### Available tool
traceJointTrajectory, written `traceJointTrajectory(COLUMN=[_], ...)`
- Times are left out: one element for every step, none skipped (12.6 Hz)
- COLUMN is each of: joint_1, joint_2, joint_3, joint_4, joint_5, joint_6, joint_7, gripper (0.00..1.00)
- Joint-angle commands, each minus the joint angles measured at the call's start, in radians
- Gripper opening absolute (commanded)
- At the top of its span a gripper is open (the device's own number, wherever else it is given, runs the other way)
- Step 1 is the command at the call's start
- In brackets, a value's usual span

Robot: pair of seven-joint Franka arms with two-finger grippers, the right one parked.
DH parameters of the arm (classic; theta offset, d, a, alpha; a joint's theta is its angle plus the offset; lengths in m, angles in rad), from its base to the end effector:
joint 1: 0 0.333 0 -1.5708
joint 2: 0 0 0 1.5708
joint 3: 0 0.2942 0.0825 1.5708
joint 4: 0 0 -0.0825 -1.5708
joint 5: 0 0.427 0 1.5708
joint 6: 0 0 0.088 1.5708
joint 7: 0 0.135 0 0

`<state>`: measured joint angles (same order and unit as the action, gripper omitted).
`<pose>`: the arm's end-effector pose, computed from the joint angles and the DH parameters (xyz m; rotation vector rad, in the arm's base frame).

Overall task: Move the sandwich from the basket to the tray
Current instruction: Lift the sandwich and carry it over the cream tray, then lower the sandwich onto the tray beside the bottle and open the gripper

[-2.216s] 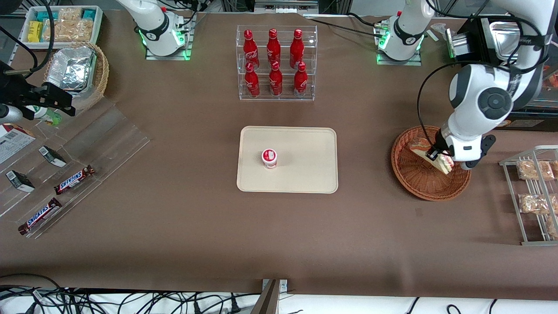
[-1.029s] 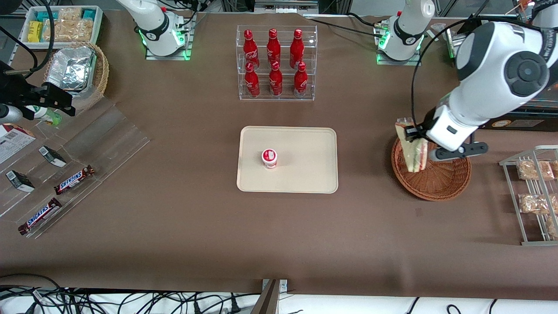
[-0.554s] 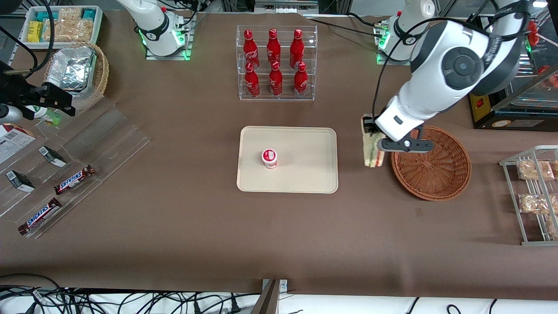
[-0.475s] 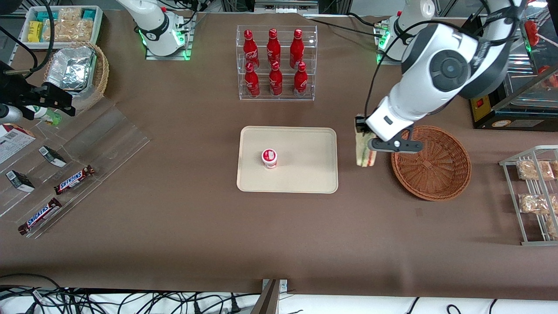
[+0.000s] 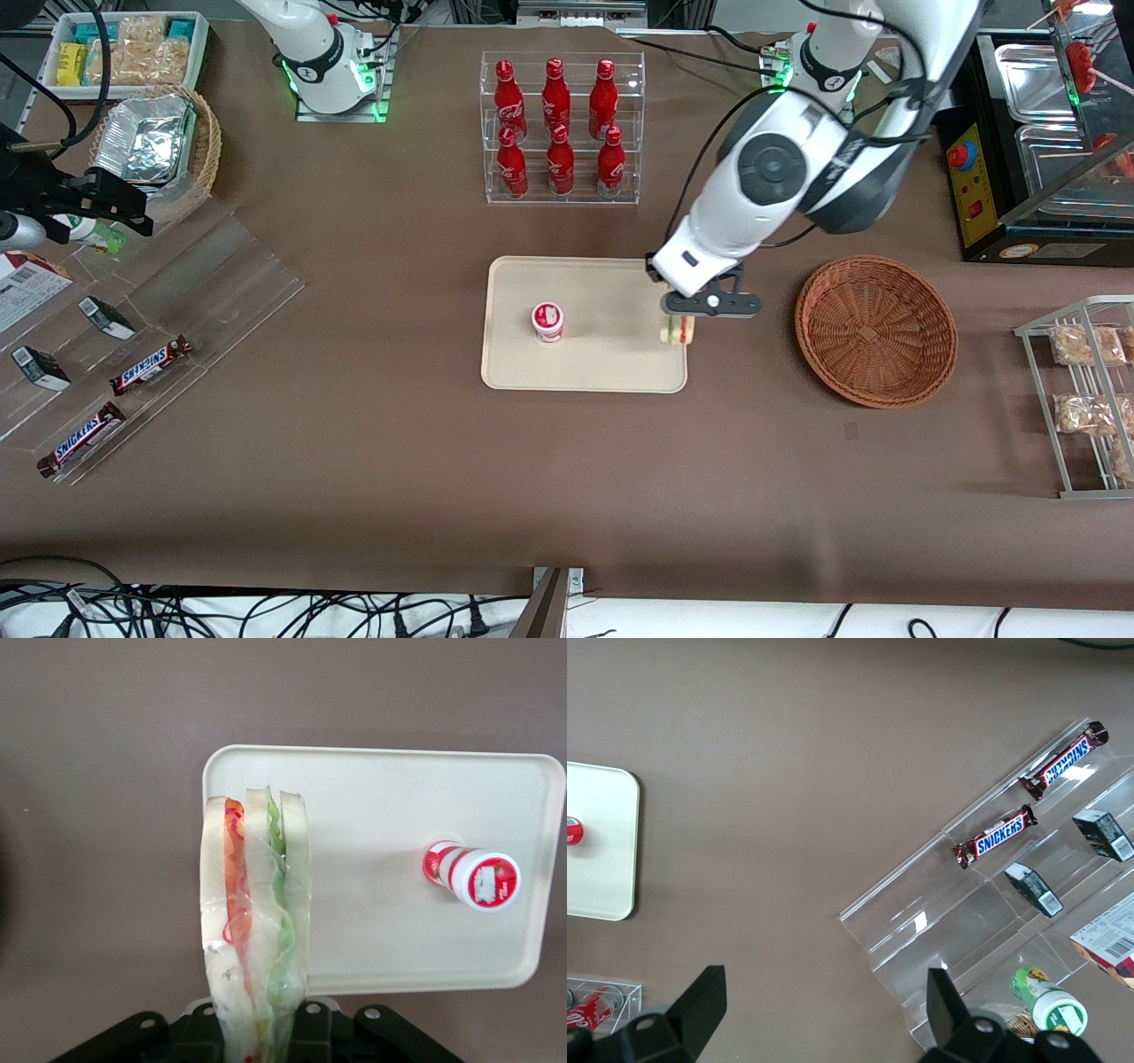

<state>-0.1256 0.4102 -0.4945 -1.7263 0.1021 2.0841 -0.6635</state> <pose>0.5685 -0.3745 0.3010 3.0591 0.0423 -0.0945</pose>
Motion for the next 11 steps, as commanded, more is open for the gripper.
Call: traceJointTrajectory(joint_1=[-0.029, -0.037, -0.048, -0.06, -0.065, -0.065, -0.066, -0.068, -0.075, -0.078, -0.078], joint_2=[0.064, 0.09, 0.117, 0.142, 0.165, 0.183, 0.2, 0.214, 0.226, 0.231, 0.239], joint_3=[-0.001, -0.001, -0.001, -0.001, -0.001, -0.002, -0.002, -0.002, -0.001, 0.001, 0.001], joint_4=[-0.006, -0.012, -0.013, -0.013, -0.013, -0.013, -0.012, -0.013, -0.013, -0.013, -0.013], joint_5=[0.088, 0.114, 0.146, 0.18, 0.218, 0.238, 0.24, 0.241, 0.243, 0.245, 0.257], joint_6=[0.066, 0.086, 0.105, 0.113, 0.116, 0.117, 0.129, 0.151, 0.154, 0.156, 0.156], joint_7=[-0.082, -0.088, -0.106, -0.134, -0.155, -0.157, -0.157, -0.157, -0.157, -0.159, -0.159], gripper=[0.0, 0.0, 0.0, 0.0, 0.0, 0.0, 0.0, 0.0, 0.0, 0.0, 0.0])
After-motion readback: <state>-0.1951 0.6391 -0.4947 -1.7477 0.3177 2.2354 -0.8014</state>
